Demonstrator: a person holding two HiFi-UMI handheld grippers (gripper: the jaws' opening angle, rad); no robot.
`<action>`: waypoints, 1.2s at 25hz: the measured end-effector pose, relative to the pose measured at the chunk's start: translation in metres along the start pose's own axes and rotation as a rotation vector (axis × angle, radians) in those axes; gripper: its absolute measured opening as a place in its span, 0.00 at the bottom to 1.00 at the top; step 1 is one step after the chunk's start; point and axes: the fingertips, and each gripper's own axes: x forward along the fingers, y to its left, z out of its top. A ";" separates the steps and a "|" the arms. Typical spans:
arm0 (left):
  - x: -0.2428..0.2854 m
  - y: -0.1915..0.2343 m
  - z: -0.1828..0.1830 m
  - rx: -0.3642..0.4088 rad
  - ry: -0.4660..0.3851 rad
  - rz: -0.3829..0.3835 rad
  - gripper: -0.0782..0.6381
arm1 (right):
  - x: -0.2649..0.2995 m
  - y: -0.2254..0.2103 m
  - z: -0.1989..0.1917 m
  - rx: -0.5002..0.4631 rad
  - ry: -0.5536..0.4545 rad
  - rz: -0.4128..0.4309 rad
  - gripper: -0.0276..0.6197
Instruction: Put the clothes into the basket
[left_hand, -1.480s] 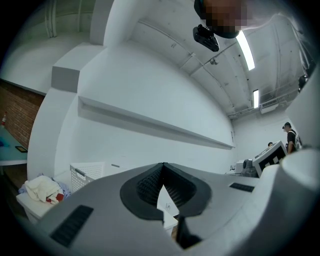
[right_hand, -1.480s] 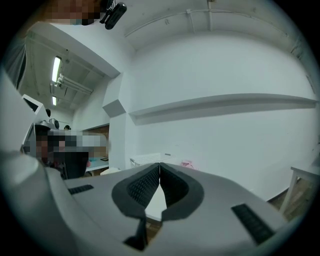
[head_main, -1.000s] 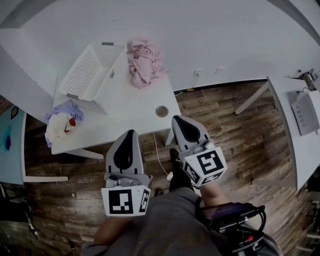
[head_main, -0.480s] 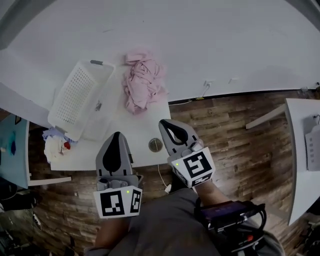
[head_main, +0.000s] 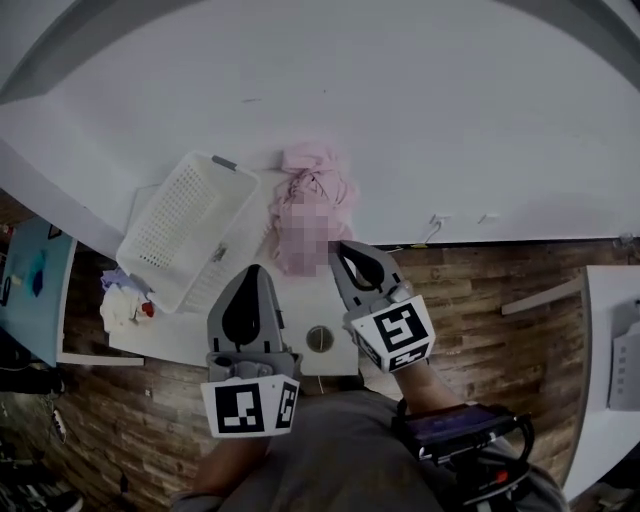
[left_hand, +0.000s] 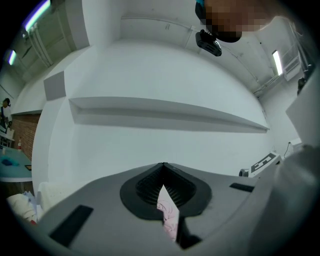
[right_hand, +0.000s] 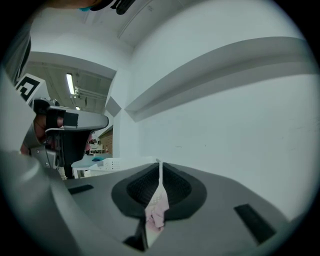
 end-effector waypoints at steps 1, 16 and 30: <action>0.004 0.002 0.001 -0.001 -0.006 -0.005 0.12 | 0.007 -0.001 0.000 -0.001 0.000 0.002 0.06; 0.067 0.063 -0.084 -0.110 0.162 -0.074 0.12 | 0.114 -0.002 -0.094 0.012 0.208 -0.007 0.40; 0.080 0.096 -0.152 -0.227 0.310 -0.060 0.12 | 0.169 -0.013 -0.224 -0.142 0.513 -0.089 0.31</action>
